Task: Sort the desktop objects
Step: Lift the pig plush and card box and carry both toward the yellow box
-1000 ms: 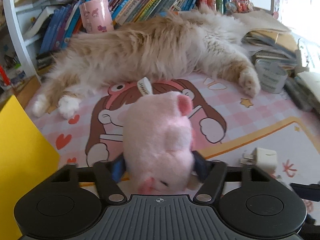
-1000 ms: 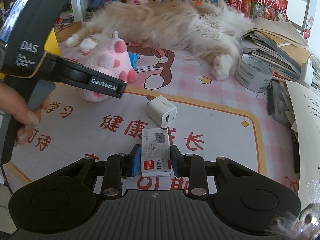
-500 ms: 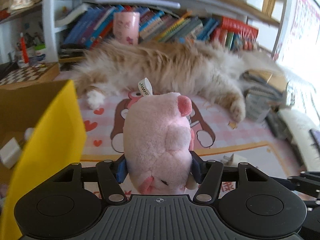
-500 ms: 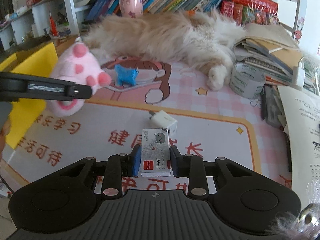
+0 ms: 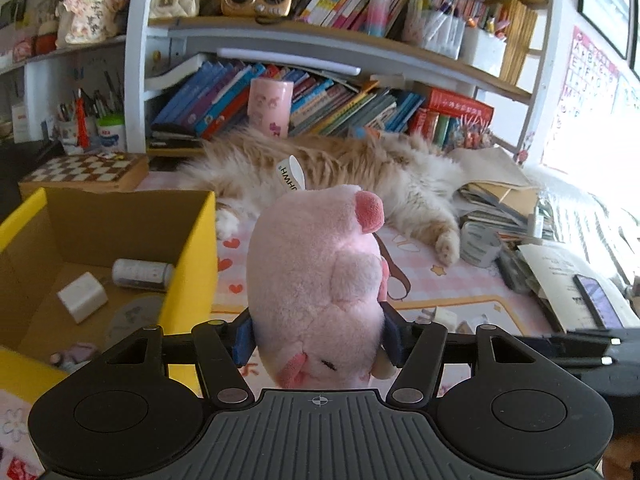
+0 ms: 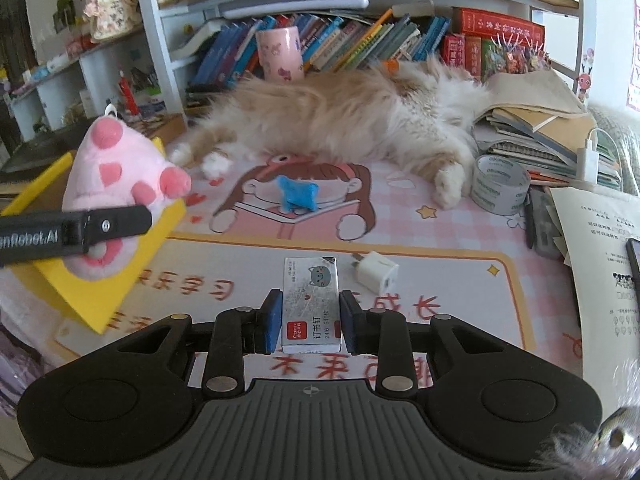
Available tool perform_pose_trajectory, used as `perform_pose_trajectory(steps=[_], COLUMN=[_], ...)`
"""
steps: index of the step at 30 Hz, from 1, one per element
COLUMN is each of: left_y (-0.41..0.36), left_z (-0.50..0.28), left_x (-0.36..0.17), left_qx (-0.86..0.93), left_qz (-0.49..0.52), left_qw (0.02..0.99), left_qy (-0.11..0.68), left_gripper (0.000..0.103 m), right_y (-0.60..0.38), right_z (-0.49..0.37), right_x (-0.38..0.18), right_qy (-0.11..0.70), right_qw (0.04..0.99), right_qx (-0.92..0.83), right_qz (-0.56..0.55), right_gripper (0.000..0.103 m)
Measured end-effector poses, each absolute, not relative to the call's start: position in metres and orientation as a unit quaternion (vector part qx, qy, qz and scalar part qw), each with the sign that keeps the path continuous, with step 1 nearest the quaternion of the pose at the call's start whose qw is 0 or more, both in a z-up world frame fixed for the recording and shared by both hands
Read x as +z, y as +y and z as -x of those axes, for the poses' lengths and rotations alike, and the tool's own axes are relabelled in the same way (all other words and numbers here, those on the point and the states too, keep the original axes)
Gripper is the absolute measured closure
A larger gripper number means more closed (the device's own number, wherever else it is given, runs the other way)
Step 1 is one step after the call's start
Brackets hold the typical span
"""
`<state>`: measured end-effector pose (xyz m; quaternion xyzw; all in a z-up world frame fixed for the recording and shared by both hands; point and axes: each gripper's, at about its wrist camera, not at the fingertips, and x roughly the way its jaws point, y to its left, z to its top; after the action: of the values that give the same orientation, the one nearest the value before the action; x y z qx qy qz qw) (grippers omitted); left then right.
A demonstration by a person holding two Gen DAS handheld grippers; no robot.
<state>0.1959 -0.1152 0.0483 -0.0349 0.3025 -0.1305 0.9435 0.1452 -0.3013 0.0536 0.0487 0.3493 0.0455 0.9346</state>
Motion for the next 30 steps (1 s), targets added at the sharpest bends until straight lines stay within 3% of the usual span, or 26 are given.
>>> perform_pose_trajectory(steps=[30], left_y=[-0.026], left_z=[-0.089], left_x=[0.039], left_qx=[-0.155], left_qz=[0.022], left_qw=[0.933], left_qy=[0.324], left_gripper=[0.042], right_y=[-0.185], right_z=[-0.062], right_x=[0.056], right_qy=[0.368], right_qw=[0.928], right_qx=[0.05], right_qz=[-0.036], right_gripper=[0.076])
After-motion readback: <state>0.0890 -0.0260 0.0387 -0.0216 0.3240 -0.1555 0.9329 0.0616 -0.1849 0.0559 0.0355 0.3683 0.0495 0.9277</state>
